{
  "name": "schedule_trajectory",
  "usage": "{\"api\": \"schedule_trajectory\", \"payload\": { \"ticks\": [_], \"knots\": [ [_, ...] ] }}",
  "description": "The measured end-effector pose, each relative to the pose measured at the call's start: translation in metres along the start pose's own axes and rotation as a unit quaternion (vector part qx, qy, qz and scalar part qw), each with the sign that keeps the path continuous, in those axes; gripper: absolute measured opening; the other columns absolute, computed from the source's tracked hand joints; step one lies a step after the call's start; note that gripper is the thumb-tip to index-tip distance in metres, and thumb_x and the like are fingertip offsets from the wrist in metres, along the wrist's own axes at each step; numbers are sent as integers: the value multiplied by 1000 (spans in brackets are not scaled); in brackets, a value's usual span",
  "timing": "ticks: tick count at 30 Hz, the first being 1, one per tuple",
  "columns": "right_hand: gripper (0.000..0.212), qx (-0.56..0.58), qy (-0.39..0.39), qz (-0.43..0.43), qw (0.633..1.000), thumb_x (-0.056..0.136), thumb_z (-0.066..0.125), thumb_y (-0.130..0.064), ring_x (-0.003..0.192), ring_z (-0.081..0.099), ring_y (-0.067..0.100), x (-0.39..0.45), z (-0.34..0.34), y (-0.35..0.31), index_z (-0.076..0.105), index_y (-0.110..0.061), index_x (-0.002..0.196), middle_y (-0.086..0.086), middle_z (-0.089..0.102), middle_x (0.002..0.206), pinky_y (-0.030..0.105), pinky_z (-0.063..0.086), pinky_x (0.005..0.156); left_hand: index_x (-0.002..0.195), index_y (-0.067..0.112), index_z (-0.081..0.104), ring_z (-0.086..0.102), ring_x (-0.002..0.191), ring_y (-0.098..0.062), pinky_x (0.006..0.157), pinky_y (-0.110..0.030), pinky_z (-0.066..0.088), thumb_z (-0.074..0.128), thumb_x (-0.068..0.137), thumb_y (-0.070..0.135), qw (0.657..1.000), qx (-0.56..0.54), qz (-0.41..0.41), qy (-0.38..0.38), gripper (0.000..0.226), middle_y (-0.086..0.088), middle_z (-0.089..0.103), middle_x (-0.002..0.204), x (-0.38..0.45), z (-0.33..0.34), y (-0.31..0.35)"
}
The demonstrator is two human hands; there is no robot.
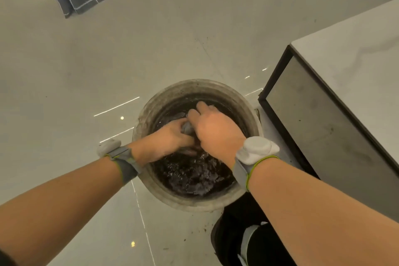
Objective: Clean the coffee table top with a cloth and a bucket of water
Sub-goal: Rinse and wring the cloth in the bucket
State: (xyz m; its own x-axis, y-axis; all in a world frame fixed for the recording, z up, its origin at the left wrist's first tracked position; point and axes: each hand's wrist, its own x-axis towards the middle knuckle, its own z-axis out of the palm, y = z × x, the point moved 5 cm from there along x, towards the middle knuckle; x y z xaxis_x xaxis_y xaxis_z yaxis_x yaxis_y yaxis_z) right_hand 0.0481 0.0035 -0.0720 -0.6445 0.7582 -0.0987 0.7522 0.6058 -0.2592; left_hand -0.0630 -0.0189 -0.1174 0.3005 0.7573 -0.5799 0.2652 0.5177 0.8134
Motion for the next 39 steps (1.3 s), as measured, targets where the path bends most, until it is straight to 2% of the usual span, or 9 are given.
{"api": "schedule_trajectory", "payload": {
  "ticks": [5, 11, 17, 21, 26, 28, 32, 36, 39],
  "knots": [
    [40, -27, 50, 10, 998, 87, 58, -6, 100, 57, 31, -16, -16, -3, 47, -14, 124, 10, 54, 114, 42, 54, 75, 105, 28, 57, 71, 74, -25, 60, -34, 56, 60, 84, 3, 980, 183, 66, 40, 33, -9, 72, 86, -12, -3, 25],
    [25, 4, 67, 56, 996, 90, 51, -26, 85, 62, 30, -25, -18, -5, 51, -16, 113, 7, 62, 101, 36, 45, 63, 83, 35, 50, 61, 67, -10, 59, -26, 39, 59, 83, 34, 807, 547, 195, 112, 9, 11, 62, 70, -16, -11, 47],
    [29, 75, -12, 137, 988, 86, 48, -46, 71, 62, 24, -29, -11, 1, 60, -20, 87, -4, 61, 75, 35, 53, 63, 116, 25, 53, 64, 71, -20, 52, -31, 40, 49, 91, 37, 648, 714, 240, 112, 27, 4, 67, 85, -9, 3, 48],
    [27, 420, -132, 298, 847, 82, 54, -39, 62, 59, 26, -30, 7, -4, 59, -12, 79, 3, 61, 69, 35, 51, 54, 124, 25, 51, 66, 73, -20, 53, -33, 49, 48, 91, 33, 626, 728, 269, 81, 34, 4, 67, 89, -4, 7, 46],
    [16, 645, -219, 375, 629, 91, 46, -41, 42, 25, 12, -41, 14, -25, 47, -25, 90, -4, 38, 56, 23, 17, 47, 117, 25, 55, 66, 82, -20, 56, -31, 41, 22, 79, 47, 630, 713, 297, 77, 55, 5, 67, 93, -7, -4, 56],
    [16, 597, -231, 342, 688, 91, 48, -38, 46, 32, 13, -37, 9, -19, 49, -23, 87, -2, 43, 61, 25, 22, 46, 116, 26, 50, 63, 74, -18, 54, -31, 43, 35, 82, 45, 637, 712, 284, 79, 43, 6, 65, 85, -12, -1, 57],
    [22, 218, -149, 164, 950, 93, 49, -36, 87, 59, 28, -26, -3, -14, 54, -17, 104, 6, 59, 94, 36, 48, 71, 96, 29, 46, 59, 69, -15, 52, -31, 43, 47, 79, 42, 716, 659, 213, 81, 21, 8, 59, 77, -28, -5, 46],
    [30, -52, -31, 37, 998, 92, 52, -22, 102, 54, 30, -30, -7, -25, 46, -16, 121, 9, 55, 115, 40, 46, 78, 96, 30, 56, 62, 89, -14, 85, -34, 51, 48, 82, 54, 893, 450, 5, -21, 29, 7, 66, 94, -47, -14, 34],
    [34, -107, 20, -66, 992, 85, 36, -13, 99, 53, 32, -31, -18, -30, 51, -12, 116, 12, 54, 113, 42, 47, 78, 74, 33, 62, 59, 68, 2, 68, -13, 44, 61, 93, 48, 943, 325, -5, -79, 24, 20, 64, 70, -63, -12, 44]
  ]
}}
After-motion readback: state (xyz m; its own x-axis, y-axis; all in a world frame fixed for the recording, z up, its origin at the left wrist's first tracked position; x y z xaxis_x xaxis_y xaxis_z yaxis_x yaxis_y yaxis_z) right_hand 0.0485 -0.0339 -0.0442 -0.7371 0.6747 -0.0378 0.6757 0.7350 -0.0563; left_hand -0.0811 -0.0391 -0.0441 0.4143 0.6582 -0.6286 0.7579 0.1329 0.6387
